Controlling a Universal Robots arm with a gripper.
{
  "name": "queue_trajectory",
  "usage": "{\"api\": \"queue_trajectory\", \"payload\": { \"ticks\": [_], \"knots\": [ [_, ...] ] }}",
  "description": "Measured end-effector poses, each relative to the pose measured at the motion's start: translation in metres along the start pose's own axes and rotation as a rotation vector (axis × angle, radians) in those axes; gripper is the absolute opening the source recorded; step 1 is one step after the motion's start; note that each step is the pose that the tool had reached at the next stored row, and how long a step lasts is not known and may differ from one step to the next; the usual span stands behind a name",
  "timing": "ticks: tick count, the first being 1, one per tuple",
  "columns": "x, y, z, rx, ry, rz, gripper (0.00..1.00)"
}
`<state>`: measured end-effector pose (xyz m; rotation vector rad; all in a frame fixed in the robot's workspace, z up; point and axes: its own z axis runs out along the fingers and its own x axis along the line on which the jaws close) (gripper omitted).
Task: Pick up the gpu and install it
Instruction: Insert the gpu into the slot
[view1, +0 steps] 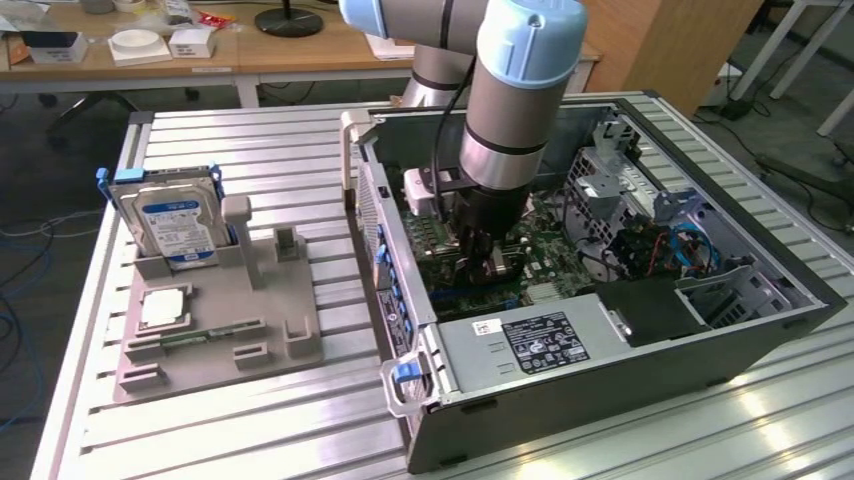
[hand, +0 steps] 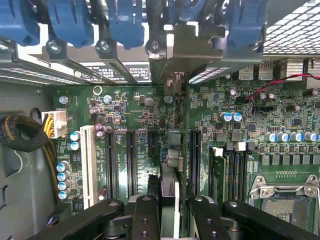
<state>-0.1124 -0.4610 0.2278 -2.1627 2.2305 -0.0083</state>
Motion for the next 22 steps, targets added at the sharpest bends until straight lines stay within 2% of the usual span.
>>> {"api": "queue_trajectory", "payload": {
  "ticks": [22],
  "knots": [
    [-0.0001, 0.0002, -0.0017, 0.0006, -0.0001, 0.0, 0.27]
  ]
}}
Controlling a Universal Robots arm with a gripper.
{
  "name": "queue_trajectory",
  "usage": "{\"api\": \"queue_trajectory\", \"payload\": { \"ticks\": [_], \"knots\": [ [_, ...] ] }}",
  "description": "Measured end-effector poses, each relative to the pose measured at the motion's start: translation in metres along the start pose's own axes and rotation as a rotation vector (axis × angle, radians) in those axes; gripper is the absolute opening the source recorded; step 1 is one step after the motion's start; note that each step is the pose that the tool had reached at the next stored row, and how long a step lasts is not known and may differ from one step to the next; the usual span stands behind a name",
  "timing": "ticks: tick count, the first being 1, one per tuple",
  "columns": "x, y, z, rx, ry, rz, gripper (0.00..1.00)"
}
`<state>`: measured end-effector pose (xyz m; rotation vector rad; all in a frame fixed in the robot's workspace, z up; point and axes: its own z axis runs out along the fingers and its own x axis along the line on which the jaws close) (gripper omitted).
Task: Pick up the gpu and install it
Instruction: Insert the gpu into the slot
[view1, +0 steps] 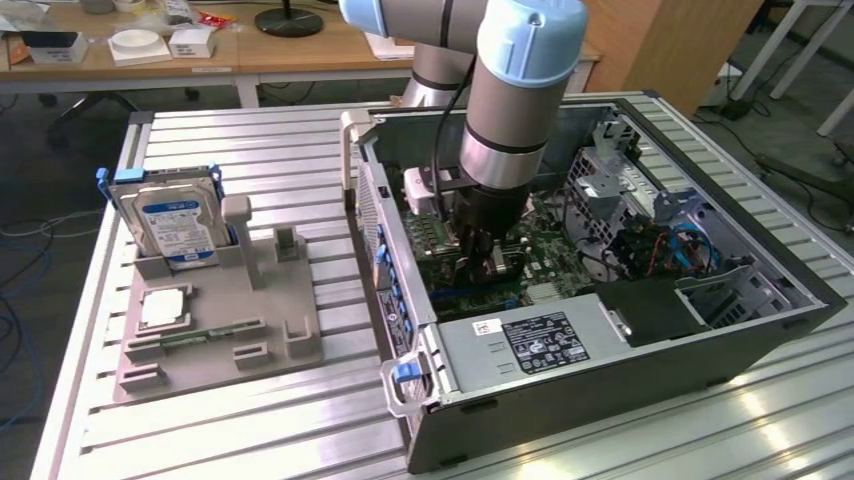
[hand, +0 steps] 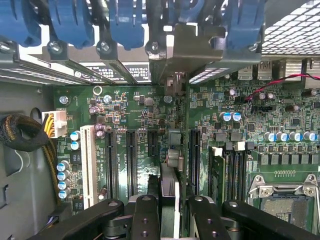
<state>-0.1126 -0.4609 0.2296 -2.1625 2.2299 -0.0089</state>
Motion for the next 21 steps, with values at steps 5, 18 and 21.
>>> {"api": "queue_trajectory", "payload": {
  "ticks": [5, 18, 21],
  "knots": [
    [0.0, 0.0011, -0.0014, 0.001, 0.0, -0.001, 0.27],
    [-0.0006, 0.0017, -0.0023, 0.0022, -0.0001, -0.006, 0.27],
    [-0.0033, 0.0019, -0.0008, 0.0009, -0.0001, -0.043, 0.27]
  ]
}}
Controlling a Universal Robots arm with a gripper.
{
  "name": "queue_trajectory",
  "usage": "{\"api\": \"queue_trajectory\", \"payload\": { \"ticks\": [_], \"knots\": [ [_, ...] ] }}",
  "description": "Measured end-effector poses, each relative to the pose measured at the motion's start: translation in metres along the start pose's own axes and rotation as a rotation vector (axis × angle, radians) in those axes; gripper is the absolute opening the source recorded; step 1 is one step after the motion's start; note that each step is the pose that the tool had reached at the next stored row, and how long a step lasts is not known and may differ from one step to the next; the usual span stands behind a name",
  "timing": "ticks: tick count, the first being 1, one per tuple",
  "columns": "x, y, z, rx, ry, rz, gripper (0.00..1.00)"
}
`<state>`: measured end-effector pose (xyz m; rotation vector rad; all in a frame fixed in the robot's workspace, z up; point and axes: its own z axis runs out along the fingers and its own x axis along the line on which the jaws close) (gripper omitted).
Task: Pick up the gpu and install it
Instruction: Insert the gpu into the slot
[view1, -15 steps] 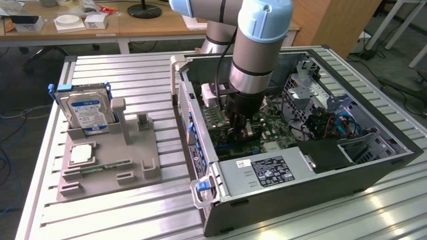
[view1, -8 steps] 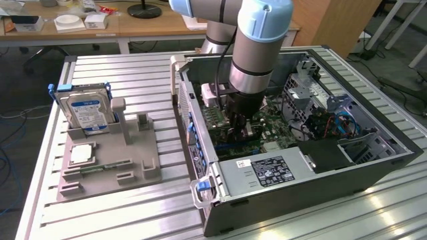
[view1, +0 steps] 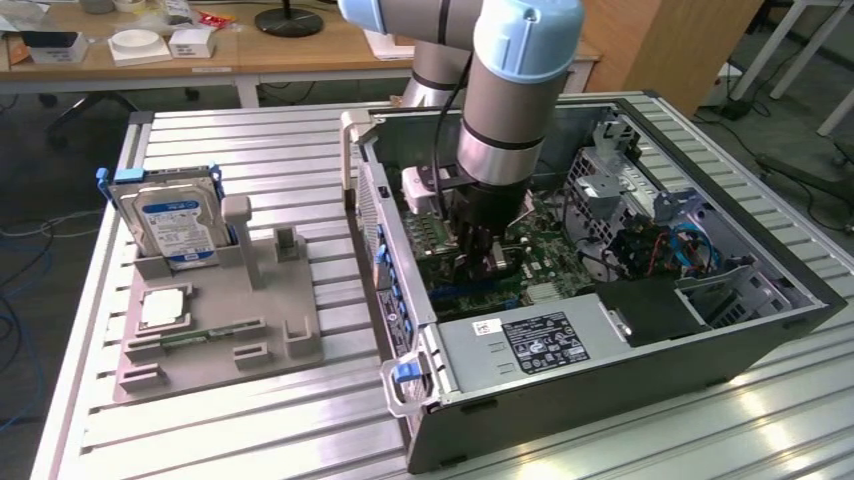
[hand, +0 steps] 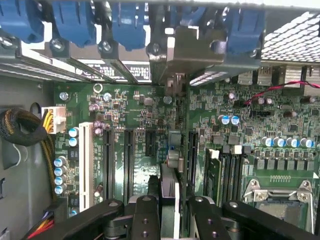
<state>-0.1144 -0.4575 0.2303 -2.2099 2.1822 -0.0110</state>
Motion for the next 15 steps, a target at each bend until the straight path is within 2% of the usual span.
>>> {"api": "queue_trajectory", "payload": {
  "ticks": [15],
  "knots": [
    [0.0, 0.0, 0.0011, 0.0006, -0.001, 0.0, 0.27]
  ]
}}
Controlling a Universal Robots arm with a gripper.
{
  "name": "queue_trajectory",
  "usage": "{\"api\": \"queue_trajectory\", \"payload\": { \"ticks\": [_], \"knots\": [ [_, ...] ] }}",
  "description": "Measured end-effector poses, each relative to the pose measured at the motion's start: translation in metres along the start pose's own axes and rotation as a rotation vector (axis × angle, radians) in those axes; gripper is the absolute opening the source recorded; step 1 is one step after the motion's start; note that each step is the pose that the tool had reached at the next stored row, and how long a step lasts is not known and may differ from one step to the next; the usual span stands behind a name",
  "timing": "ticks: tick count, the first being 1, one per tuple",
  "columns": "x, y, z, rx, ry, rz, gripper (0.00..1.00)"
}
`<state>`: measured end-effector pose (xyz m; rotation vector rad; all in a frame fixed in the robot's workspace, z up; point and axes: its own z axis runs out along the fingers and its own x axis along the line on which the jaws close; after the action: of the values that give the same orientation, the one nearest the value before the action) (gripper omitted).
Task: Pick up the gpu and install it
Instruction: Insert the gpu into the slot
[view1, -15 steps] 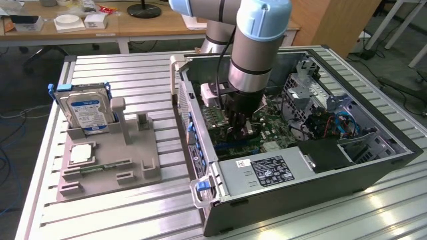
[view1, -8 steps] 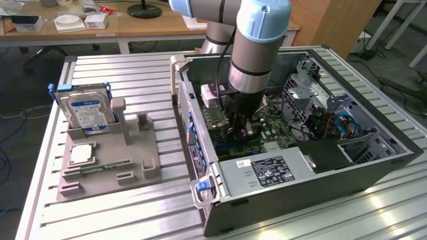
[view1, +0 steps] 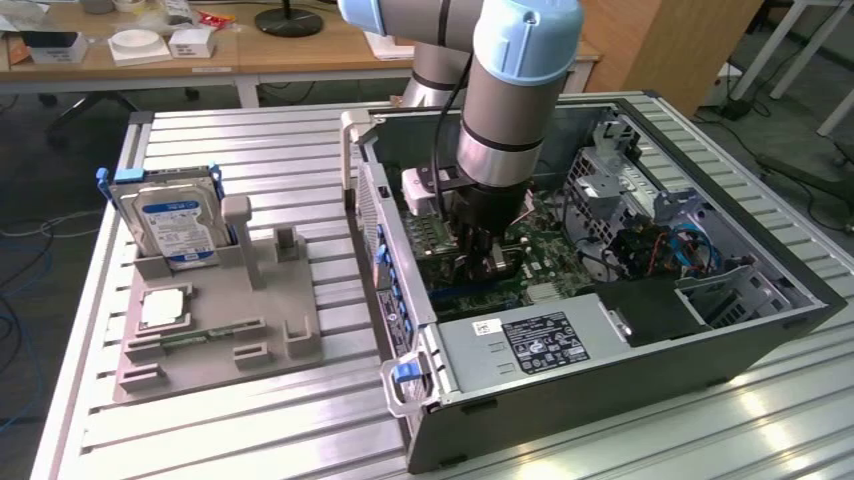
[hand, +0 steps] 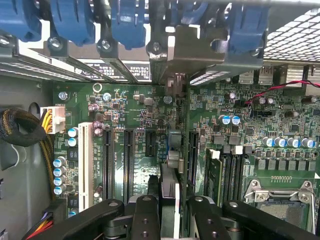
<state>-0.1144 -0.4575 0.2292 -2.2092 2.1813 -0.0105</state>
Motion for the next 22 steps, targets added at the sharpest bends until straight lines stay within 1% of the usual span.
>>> {"api": "queue_trajectory", "payload": {
  "ticks": [7, 9, 22],
  "knots": [
    [0.0, 0.0, -0.0001, 0.0, 0.0, 0.0, 0.27],
    [-0.0001, -0.0001, -0.0021, 0.0001, -0.0005, 0.0, 0.27],
    [0.0, -0.0001, -0.0024, 0.0, 0.0, 0.0, 0.27]
  ]
}}
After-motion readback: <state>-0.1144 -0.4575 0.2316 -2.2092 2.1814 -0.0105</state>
